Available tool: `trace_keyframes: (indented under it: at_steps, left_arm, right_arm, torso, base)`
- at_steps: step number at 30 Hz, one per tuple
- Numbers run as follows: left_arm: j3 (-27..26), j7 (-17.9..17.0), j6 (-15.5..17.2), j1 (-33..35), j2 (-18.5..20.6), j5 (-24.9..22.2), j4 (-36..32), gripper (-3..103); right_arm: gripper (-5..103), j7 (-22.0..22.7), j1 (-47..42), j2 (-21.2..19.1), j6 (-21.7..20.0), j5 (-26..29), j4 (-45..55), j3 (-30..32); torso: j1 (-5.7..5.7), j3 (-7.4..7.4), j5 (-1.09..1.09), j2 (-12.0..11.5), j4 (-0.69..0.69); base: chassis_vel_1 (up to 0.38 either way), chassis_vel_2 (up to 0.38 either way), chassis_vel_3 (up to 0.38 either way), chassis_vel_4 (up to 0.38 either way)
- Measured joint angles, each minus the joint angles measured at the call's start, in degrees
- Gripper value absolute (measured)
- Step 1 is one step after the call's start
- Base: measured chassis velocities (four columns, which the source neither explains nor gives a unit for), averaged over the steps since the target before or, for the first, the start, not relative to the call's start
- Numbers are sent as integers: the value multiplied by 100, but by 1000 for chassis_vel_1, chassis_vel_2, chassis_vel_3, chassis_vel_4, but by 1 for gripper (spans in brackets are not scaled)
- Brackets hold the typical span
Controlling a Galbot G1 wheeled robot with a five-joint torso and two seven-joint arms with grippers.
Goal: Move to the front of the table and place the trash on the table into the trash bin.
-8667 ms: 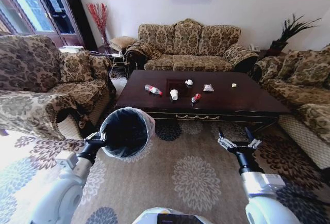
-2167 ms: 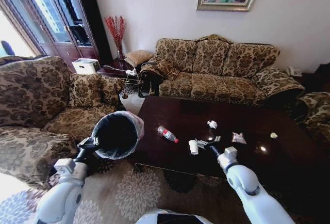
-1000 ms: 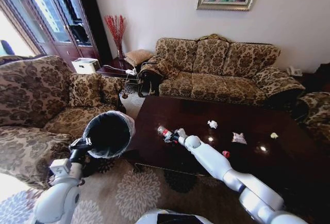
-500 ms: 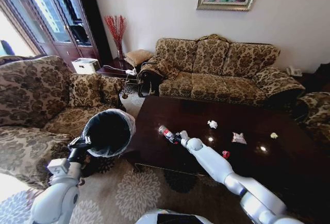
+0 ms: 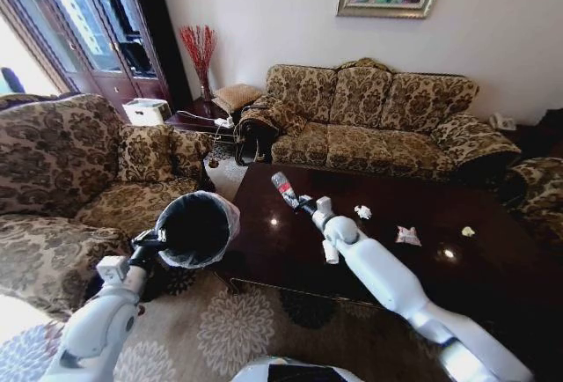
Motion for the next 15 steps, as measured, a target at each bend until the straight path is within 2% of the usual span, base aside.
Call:
trace_keyframes:
  at_steps: [1,3,4,6,8,11,12,14,15]
  left_arm:
    - [65,65,46,-147,224,-101,113,0]
    - [352,184,213,-587,708,-315,379,0]
    - [352,184,213,-587,708,-315,379,0]
    - [633,194,341,-947,956,-459,548,0]
    - [974,182,537,-1334,1187,-640,714,0]
    - [1013,170,670,-1366,1293,-831,718,0]
    - [947,145,713,-1277,1347,-930,666,0]
    - [920,136,728,-1232,1387,-991,624,0]
    - [942,103,748,-1225,1472,-1111,589,0]
  right_arm:
    - [10,13,-18,-164,18,96,338,103]
    - [10,95,-21,-442,23,450,1120,259]
    - [10,95,-21,-442,23,450,1120,259]
    - [10,193,2,-541,12,772,1537,286]
    - [10,279,41,-581,40,1277,1968,196]
    - [10,273,136,-460,89,1529,2110,-117]
    - [10,202,284,-289,186,1597,2098,-471]
    - [10,159,356,-179,253,1588,2058,-660]
    - [10,102,419,-38,387,1431,1971,-944]
  torso:
    - [0,0,0,0,-3]
    - [0,0,0,0,3]
    - [0,0,0,0,3]
    - [0,0,-2,0,3]
    - [0,0,-4,0,-1]
    - [1,0,1,0,-1]
    - [1,0,1,0,2]
    - [1,0,1,0,6]
    - [0,0,-1,0,10]
  base:
    - [0,0,0,0]
    - [0,0,0,0]
    - [0,0,0,0]
    - [0,0,0,0]
    - [0,0,0,0]
    - [0,0,0,0]
    - [0,0,0,0]
    - [0,0,0,0]
    - [0,0,0,0]
